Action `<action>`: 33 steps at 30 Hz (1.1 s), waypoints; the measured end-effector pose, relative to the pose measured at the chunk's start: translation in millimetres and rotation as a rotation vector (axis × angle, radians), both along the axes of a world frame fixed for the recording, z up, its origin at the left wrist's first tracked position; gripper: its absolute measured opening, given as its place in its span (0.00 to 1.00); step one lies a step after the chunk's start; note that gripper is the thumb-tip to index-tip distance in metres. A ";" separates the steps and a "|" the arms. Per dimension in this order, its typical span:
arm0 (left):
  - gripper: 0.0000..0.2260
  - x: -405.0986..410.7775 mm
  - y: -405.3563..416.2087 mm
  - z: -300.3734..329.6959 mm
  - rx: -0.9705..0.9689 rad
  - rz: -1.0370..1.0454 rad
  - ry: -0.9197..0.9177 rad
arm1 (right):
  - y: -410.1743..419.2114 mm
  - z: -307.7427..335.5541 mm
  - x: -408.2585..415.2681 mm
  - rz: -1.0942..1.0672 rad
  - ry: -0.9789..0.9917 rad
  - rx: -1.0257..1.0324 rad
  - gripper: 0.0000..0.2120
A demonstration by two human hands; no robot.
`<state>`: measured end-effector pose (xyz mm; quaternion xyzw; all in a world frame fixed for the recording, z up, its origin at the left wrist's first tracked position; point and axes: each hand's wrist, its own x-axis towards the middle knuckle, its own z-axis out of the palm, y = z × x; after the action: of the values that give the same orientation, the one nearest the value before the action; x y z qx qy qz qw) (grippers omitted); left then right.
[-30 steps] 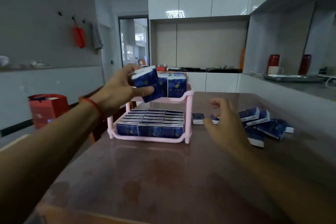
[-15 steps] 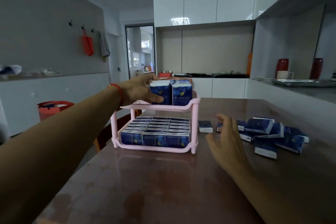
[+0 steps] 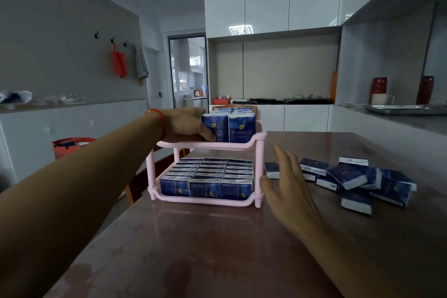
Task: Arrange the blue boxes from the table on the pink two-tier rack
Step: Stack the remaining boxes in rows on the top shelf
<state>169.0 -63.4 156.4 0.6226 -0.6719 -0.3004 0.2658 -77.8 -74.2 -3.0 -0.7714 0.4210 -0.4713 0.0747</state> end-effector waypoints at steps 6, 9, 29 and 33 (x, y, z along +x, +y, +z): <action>0.15 -13.6 0.8 1.1 0.041 -0.044 0.144 | 3.4 -2.2 6.4 0.030 0.006 0.040 0.33; 0.16 -18.0 8.7 1.7 0.039 -0.055 0.163 | 3.8 -3.2 6.9 0.029 0.008 0.059 0.32; 0.19 -44.8 9.1 -33.6 -1.025 0.121 -0.567 | -6.9 -4.5 -9.6 -0.026 0.003 0.129 0.29; 0.13 -42.9 0.8 -26.7 -0.983 0.092 -0.572 | -8.7 -3.5 -12.1 -0.037 -0.015 0.134 0.28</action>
<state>126.1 -62.5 129.7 0.5110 -0.7500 0.2398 0.3448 -89.8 -83.0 -6.5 -0.7534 0.4650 -0.4491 0.1206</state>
